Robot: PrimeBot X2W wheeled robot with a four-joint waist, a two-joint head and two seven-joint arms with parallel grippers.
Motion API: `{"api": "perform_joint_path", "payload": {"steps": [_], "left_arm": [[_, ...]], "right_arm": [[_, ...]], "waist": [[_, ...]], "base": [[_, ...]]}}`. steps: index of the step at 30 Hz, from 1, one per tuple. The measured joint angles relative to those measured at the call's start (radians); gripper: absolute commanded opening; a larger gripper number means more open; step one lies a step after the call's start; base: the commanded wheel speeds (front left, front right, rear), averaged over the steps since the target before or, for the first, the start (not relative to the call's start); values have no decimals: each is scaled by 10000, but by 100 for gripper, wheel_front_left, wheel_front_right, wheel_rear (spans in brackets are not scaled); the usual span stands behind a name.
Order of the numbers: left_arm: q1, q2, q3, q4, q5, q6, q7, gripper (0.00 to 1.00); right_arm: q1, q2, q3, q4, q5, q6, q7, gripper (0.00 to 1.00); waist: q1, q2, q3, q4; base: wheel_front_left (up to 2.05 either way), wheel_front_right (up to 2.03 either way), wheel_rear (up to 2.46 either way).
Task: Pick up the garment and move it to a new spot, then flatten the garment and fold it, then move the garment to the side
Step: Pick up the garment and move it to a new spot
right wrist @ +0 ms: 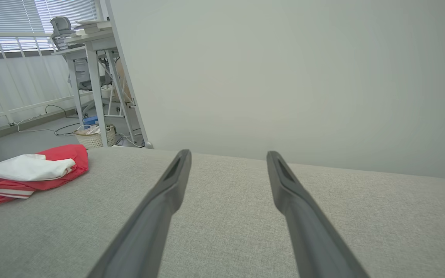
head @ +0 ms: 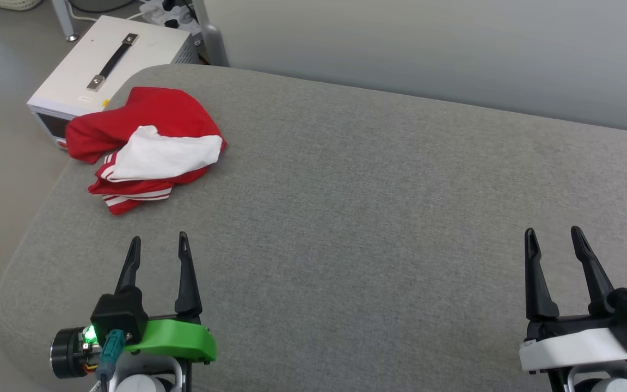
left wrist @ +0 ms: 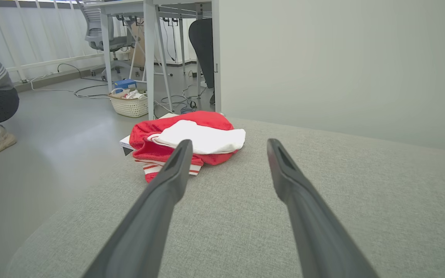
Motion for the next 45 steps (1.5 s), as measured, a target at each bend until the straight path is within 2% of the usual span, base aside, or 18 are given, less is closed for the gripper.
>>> {"api": "perform_joint_path", "payload": {"steps": [21, 26, 33, 38, 45], "left_arm": [[-58, 0, 339, -4, -426, 98, 0, 100], [-57, 0, 362, -4, -428, 98, 0, 100], [-74, 0, 437, 29, -512, 90, 0, 100], [-826, 0, 867, 92, -435, -339, 0, 100], [-2934, 211, 2201, 345, -439, -1158, 0, 100]], "right_arm": [[-49, 19, 127, -63, -199, 0, 0, 100], [-76, 21, 140, -63, -211, 0, 0, 100], [-87, 21, 192, -59, -236, 0, 0, 100], [-329, 25, 249, -161, -466, 0, -2, 100], [-840, -217, 437, -502, -863, 0, -2, 100]], "waist": [[-1, 0, 274, 2185], [-1, 0, 307, 2381], [-1, 0, 301, 2287], [-1, 0, 519, 2098], [-1, 0, 1228, 1695]], "base": [[0, 0, 0], [0, 0, 0], [0, 0, 0], [0, 0, 0], [0, 0, 0]]}}
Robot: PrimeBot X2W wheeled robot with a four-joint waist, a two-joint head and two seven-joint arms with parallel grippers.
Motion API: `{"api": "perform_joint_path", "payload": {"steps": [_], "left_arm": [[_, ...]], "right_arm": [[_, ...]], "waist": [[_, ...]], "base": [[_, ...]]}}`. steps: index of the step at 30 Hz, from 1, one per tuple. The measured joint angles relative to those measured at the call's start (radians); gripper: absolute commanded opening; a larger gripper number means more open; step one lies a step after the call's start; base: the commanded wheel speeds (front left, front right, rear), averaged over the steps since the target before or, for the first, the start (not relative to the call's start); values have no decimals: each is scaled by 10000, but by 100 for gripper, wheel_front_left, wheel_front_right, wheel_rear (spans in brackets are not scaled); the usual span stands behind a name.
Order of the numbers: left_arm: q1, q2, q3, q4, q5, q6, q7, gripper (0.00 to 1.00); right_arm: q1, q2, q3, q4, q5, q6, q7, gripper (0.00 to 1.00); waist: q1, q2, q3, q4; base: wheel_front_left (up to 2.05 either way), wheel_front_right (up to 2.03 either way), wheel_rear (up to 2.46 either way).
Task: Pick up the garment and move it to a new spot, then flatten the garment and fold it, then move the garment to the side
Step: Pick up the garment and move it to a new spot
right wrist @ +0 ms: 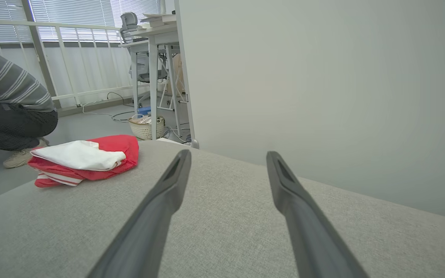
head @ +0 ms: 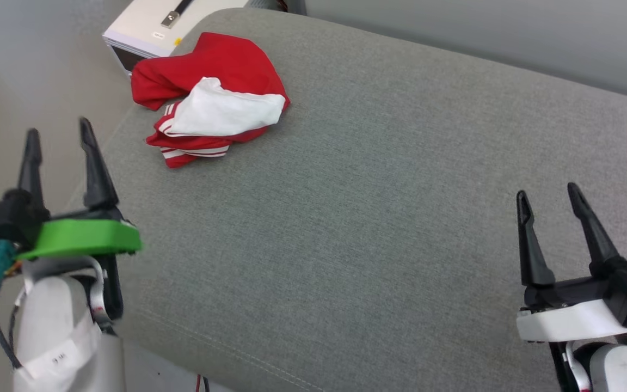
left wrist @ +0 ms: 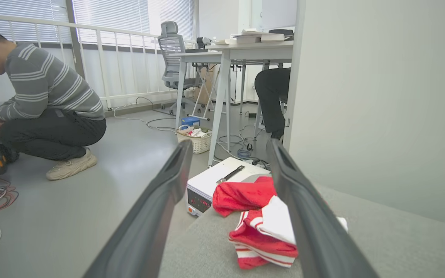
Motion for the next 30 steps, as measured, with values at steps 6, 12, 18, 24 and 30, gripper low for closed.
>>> {"api": "perform_joint_path", "payload": {"steps": [6, 12, 18, 24, 30], "left_arm": [[-1980, 546, 871, 614, -221, -569, 0, 100], [-3673, 1519, 1022, 2036, -949, -890, 0, 100], [-5062, 2744, 265, 4174, -2247, -932, 1122, 100], [-5908, 3712, -911, 5430, -4598, -955, 4408, 100], [-6144, 4813, -2142, 5850, -6222, -955, 7680, 100]], "right_arm": [[-572, -610, -2, -435, -40, 0, 0, 100], [-866, -1053, -50, -909, -86, 0, 2, 100], [-897, -1239, -280, -1172, -100, -2, 2, 100], [-1085, -1388, -316, -1333, -98, 0, 0, 100], [-1236, -1452, -360, -1419, -100, 0, 0, 100]], "waist": [[1, 0, 889, -418], [1, 0, 1873, -841], [2, 0, 2718, -1297], [2, 0, 3383, -1714], [2, 0, 3924, -2096]], "base": [[0, 0, 0], [0, 0, 0], [0, 0, 0], [0, 0, 0], [0, 0, 0]]}}
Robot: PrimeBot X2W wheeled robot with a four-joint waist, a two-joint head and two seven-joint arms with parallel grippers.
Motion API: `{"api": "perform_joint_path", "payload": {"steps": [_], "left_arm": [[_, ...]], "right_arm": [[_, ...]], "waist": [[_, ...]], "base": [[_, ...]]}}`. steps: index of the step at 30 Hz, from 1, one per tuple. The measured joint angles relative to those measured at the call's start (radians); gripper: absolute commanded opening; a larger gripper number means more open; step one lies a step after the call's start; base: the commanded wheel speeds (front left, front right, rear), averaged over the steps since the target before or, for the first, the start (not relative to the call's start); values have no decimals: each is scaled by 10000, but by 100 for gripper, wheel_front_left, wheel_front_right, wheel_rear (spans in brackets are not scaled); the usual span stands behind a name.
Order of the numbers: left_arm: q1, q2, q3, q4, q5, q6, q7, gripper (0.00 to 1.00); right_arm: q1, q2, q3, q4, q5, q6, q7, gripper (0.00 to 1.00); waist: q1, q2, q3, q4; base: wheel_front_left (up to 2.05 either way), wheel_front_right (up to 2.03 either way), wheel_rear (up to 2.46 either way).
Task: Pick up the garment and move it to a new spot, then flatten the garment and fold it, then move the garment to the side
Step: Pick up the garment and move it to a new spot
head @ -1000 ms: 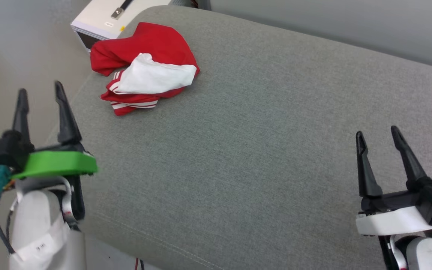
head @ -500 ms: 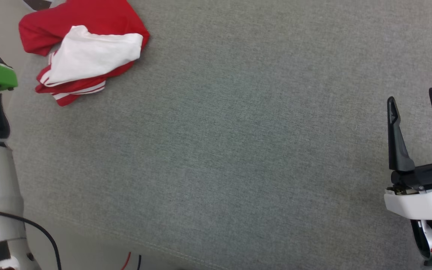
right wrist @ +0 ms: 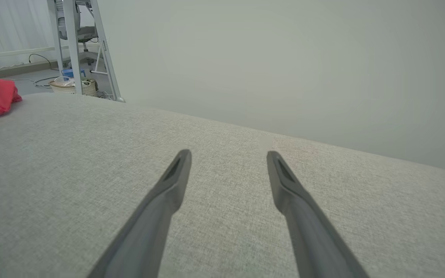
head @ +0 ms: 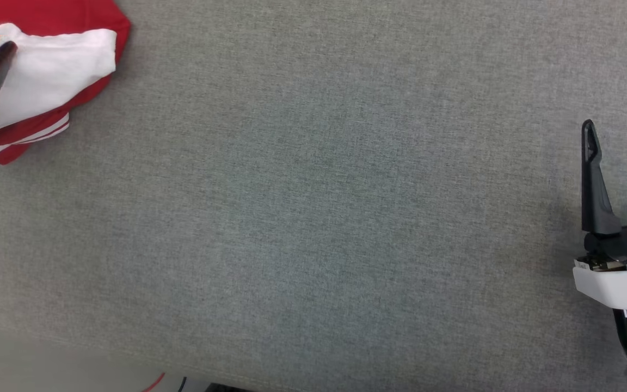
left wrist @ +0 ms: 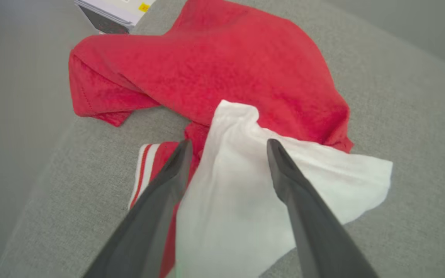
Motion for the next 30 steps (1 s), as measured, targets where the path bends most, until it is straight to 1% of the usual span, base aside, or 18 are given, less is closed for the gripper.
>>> {"api": "perform_joint_path", "payload": {"steps": [3, 7, 10, 16, 18, 25, 26, 30], "left_arm": [[1, 351, -573, 125, -211, 0, 932, 100], [4, 569, -1175, 458, -236, -2, 1848, 100], [-30, 683, -1553, 525, -224, -2, 2105, 100], [-143, 675, -1739, 838, -355, -2, 1921, 100], [-142, 723, -1948, 894, -347, -2, 1684, 0], [-167, 813, -2660, 878, -242, -4, 616, 0], [-174, 930, -2928, 815, -169, -4, 311, 0], [-312, 1386, -3427, 290, -84, -4, -288, 0]], "right_arm": [[-3, -36, -52, -17, 2, 0, 0, 100], [-13, -82, -67, -48, 2, 0, 0, 100], [-57, -96, -102, -61, 2, 0, 0, 100], [-156, -90, -90, -46, 4, 0, 0, 100], [-157, -63, -90, -33, 4, 0, 0, 100], [-148, 196, -86, 136, 69, 0, 2, 100], [-145, 324, 2, 228, 81, 0, 0, 100], [-91, 617, 79, 397, 82, 0, 2, 100]], "waist": [[0, 0, 220, -146], [0, 0, 467, -313], [-2, 0, 618, -410], [-2, 1, 767, -520], [-2, 1, 700, -538], [-2, -1, 183, -504], [-1, -1, -65, -486], [-1, -1, -623, -473]], "base": [[0, 0, 0], [0, 0, 0], [0, 0, 0], [0, 0, 0], [0, 0, 0], [0, 0, 0], [0, 0, 0], [0, 0, 0]]}}
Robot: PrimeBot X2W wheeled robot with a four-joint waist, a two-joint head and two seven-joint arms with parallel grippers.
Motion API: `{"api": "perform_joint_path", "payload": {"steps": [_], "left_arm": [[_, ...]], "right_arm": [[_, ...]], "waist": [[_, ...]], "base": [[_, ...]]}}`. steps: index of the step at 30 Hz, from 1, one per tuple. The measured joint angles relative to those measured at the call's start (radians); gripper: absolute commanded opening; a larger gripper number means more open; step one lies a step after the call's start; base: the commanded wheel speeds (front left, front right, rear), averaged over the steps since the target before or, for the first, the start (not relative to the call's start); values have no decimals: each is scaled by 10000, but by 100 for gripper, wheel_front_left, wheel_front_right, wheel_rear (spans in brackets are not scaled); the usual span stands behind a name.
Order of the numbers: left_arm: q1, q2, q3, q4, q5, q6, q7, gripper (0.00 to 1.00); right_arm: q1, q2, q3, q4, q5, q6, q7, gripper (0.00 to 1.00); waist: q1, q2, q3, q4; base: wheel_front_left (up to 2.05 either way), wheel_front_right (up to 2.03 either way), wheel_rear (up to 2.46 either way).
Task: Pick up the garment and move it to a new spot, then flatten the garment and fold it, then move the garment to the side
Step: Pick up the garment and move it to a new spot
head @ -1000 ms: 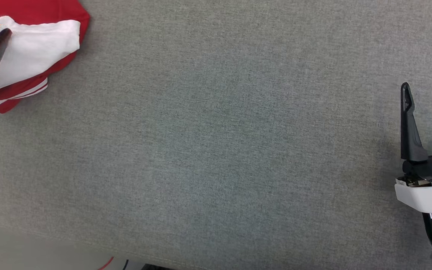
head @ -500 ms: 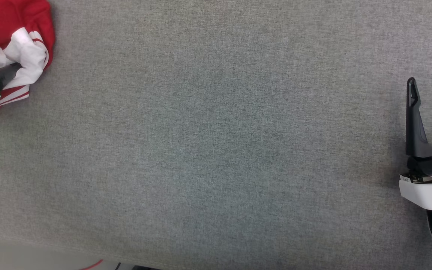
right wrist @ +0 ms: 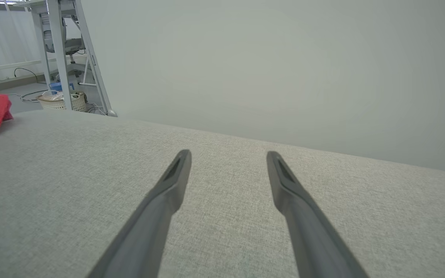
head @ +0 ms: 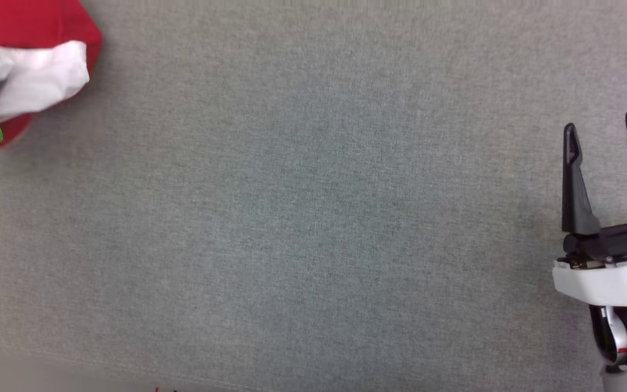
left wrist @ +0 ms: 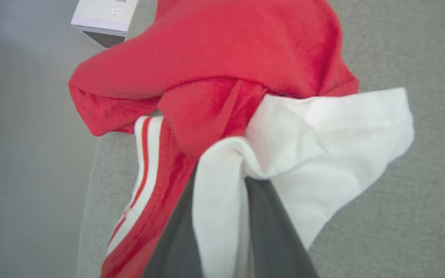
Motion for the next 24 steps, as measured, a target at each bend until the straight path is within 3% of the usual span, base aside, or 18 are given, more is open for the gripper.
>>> {"api": "perform_joint_path", "payload": {"steps": [6, 15, 24], "left_arm": [[-627, 307, -1078, -1057, 360, 0, -518, 0], [-1616, 203, -2738, -2429, 669, 0, -863, 0], [-2610, -949, -4692, -3336, 1001, -2, -884, 0]], "right_arm": [[335, 307, -46, 176, 15, 0, -2, 100], [385, 677, -58, 297, 90, 0, -2, 100], [426, 943, -29, 426, 180, 0, -2, 100]], "waist": [[0, 0, -863, -4], [-1, 0, -1770, -253], [-1, 0, -2092, -1215]], "base": [[0, 0, 0], [0, 0, 0], [0, 0, 0]]}}
